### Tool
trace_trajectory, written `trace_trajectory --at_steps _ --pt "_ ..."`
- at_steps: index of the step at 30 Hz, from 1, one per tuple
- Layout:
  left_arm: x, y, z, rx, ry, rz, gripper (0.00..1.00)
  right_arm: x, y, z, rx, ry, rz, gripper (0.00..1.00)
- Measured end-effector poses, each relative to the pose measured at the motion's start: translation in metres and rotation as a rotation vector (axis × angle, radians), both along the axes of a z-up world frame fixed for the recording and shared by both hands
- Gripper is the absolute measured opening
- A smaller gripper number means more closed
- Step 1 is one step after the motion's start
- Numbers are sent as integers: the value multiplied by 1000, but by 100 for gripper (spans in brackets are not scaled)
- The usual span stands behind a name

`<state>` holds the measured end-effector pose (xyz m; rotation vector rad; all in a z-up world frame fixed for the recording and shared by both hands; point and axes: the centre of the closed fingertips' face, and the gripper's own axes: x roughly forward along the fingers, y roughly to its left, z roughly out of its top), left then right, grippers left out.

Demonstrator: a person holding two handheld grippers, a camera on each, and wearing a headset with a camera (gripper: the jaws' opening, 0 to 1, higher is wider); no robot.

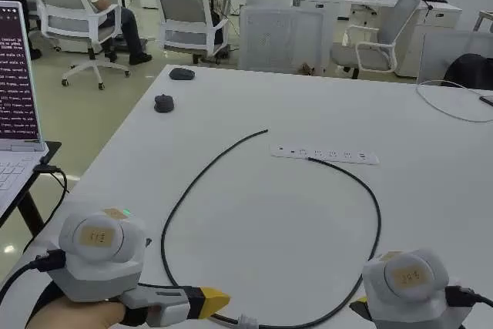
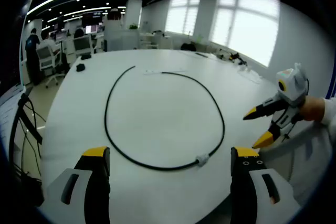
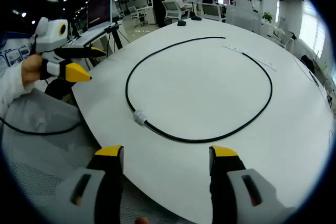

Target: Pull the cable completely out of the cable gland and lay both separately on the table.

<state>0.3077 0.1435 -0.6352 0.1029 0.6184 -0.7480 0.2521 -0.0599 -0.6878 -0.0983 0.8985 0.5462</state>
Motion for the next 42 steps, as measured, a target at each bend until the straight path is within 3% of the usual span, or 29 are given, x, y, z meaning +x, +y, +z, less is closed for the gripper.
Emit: trace_trajectory --at_steps 2,4,7,11,15,26,32,42 --pt "1 7 -7 17 35 26 95 0 3 0 2 1 6 68" --pt "3 3 -6 -11 41 30 94 -1 5 0 4 0 15 68" --pt "4 -3 -3 -40 41 27 94 -2 6 0 3 2 23 68" --pt "3 -3 -6 -20 40 16 93 -2 4 0 3 4 16 67" --pt "3 -5 -3 -39 39 14 92 -1 2 1 7 2 4 66" --pt "1 -9 -1 -32 31 0 91 -4 3 -2 3 11 15 65" --pt "-1 -8 -8 -20 55 -6 89 -2 2 -1 15 11 0 65" --pt "0 -9 -8 -19 61 -6 89 -5 4 -4 23 25 14 65"
